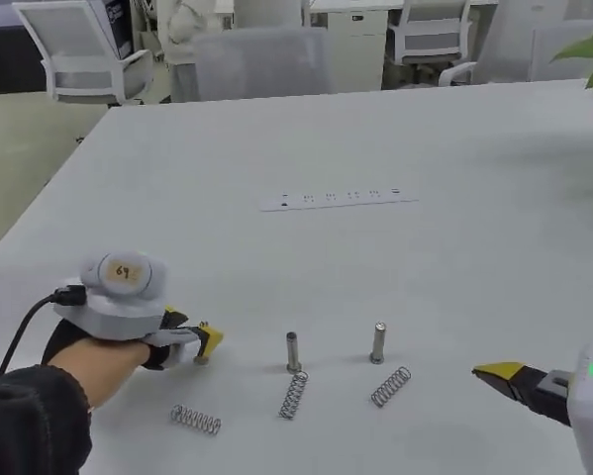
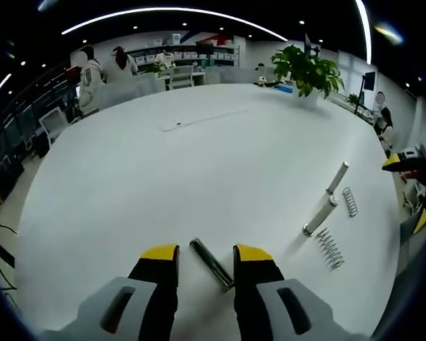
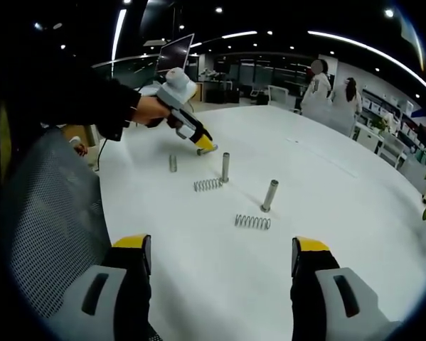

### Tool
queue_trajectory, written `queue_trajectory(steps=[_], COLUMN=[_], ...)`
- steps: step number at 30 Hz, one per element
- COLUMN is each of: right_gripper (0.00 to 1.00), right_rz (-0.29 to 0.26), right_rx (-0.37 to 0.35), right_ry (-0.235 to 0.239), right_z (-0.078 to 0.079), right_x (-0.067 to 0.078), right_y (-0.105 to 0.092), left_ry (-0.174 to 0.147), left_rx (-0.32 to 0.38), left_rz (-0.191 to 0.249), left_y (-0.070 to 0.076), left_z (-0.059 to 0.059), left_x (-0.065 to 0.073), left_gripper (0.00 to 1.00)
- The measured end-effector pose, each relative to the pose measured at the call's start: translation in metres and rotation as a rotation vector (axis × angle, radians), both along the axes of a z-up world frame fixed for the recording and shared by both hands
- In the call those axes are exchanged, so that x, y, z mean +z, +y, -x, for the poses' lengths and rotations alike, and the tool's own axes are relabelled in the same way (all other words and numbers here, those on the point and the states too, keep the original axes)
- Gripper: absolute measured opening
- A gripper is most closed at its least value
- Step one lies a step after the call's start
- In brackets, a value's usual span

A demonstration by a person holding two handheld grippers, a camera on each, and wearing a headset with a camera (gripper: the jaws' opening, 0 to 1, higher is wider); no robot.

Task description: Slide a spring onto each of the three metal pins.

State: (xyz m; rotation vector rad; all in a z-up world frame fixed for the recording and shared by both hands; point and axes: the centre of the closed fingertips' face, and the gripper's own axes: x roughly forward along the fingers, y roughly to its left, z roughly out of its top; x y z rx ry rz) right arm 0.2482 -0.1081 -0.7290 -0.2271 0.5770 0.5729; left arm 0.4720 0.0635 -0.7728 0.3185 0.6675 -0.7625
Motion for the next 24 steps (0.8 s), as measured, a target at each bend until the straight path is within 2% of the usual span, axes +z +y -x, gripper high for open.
queue_trajectory(steps=[3,10,15,18,24], right_gripper=[0.8,0.79,0.79,0.78,0.78], right_rz=[0.0,0.003,0.0,0.002,-0.007], right_rx=[-0.001,0.001,0.002,0.004,0.008], right_ry=[-0.001,0.004,0.002,0.002,-0.001], right_z=[0.0,0.0,0.0,0.0,0.001], right_x=[0.0,-0.001,-0.001,-0.001,0.0], right_y=[0.0,-0.001,-0.001,-0.001,0.001], left_ry=[0.016,0.022,0.04,0.029,0.024], left_rx=[0.003,0.007,0.004,0.004,-0.007], left_rz=[-0.01,-0.031,-0.046,-0.061,-0.073], left_y=[0.0,-0.002,-0.003,-0.003,-0.006], left_z=[-0.001,-0.004,-0.004,-0.007,-0.006], left_x=[-0.005,-0.008,-0.013,-0.015,-0.014], left_gripper=[0.21,0.16,0.13,0.11,0.06])
